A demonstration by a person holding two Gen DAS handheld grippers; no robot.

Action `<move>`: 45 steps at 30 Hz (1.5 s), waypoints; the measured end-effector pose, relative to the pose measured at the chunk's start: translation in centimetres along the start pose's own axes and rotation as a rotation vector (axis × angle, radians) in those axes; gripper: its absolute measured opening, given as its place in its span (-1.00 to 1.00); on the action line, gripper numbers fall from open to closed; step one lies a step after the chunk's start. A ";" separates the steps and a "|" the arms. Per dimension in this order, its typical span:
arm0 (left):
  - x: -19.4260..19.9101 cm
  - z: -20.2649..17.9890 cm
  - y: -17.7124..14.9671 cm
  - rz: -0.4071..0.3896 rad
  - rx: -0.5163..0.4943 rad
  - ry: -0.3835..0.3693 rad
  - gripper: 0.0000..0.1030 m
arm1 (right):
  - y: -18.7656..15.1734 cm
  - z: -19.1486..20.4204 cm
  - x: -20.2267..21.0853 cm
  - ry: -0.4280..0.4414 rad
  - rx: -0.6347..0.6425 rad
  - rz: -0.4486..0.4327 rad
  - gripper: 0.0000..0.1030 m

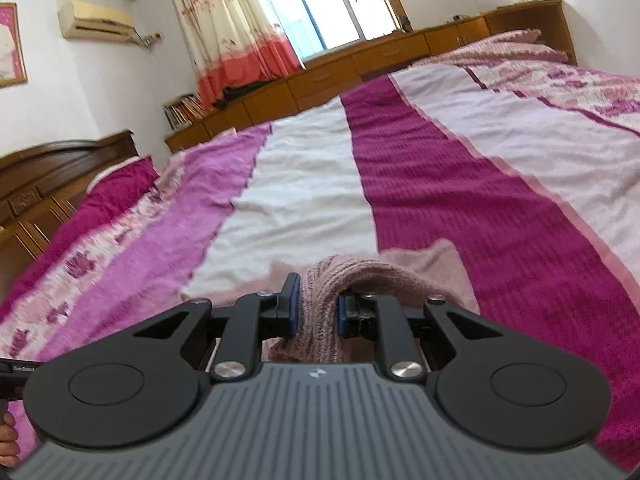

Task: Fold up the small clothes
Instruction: 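Lift the hem with both grippers and fold it toward the collar, then lower the hem onto the cardigan and open both grippers, then close both grippers on the folded edge of the cardigan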

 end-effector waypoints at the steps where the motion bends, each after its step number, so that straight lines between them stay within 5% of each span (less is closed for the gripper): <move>1: -0.2 0.2 -0.2 0.002 0.011 -0.008 -0.69 | -0.5 -0.3 -0.4 0.000 -0.005 0.014 -0.60; 4: -0.2 0.4 -0.3 0.002 0.005 -0.024 -0.68 | -2.1 -1.2 -1.6 -0.008 -0.039 0.065 -0.56; 14: 1.3 0.5 -1.0 0.000 -0.010 -0.035 -0.39 | -4.0 -0.9 -1.2 0.003 -0.041 0.097 0.21; 26: 4.6 1.8 -1.9 0.024 -0.013 -0.040 -0.20 | -4.4 -1.6 4.5 -0.015 -0.071 0.092 0.43; 45: 8.3 2.0 -3.8 -0.003 -0.004 -0.055 -0.20 | -5.6 -2.4 8.7 0.004 -0.190 0.105 0.45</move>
Point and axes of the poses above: each gripper's, at about its wrist camera, not at the fingertips, and x roughly against the way its jaws point, z to its left, y to its top, the point moved 10 cm from there along -x, roughly the way its jaws point, and after that the axes turned 4 degrees about x, right-handed, at the moved point
